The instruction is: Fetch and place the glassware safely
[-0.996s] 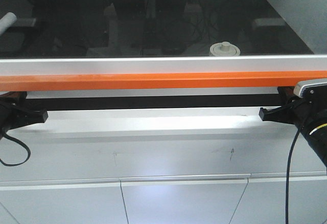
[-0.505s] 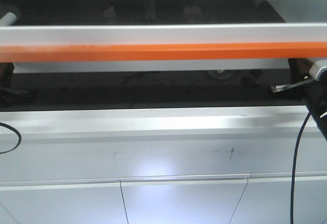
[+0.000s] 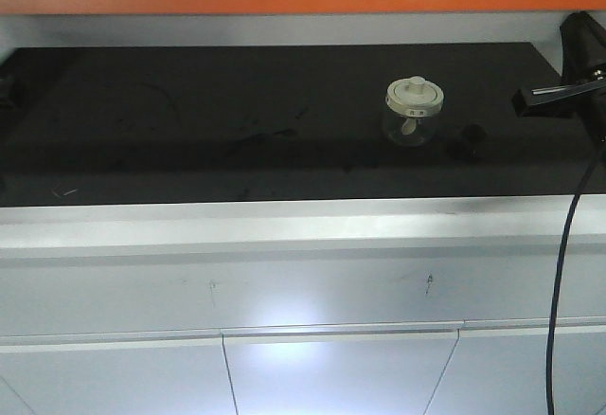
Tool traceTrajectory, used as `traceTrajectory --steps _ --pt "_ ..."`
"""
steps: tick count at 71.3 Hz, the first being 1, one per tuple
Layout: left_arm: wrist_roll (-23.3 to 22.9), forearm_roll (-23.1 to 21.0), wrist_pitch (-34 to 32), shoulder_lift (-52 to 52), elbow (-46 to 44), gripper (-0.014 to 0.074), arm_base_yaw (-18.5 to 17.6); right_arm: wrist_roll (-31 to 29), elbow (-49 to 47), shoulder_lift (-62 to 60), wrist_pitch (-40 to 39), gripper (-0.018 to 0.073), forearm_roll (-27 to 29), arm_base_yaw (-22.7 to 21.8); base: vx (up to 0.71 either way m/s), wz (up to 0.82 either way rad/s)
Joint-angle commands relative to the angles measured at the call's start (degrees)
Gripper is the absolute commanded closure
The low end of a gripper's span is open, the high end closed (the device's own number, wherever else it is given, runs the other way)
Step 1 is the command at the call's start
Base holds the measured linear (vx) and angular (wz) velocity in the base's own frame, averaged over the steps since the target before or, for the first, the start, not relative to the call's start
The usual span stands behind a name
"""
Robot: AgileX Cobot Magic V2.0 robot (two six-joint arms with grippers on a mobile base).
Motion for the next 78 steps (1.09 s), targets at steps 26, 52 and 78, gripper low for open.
traceTrajectory --steps 26,52,78 --pt "-0.3 0.99 -0.34 -5.05 -3.1 0.0603 -0.3 -0.06 -1.61 -7.85 2.99 0.056 -0.21 -0.05 0.0 0.0" --pt "-2.12 0.99 1.55 -6.78 -3.1 0.0603 -0.3 -0.06 -1.61 -11.43 8.16 0.056 -0.21 -0.05 0.0 0.0" --pt "-2.12 0.99 19.57 -13.89 -3.1 0.0603 -0.3 7.26 -1.55 -17.69 22.62 0.056 -6.74 -0.05 0.0 0.0"
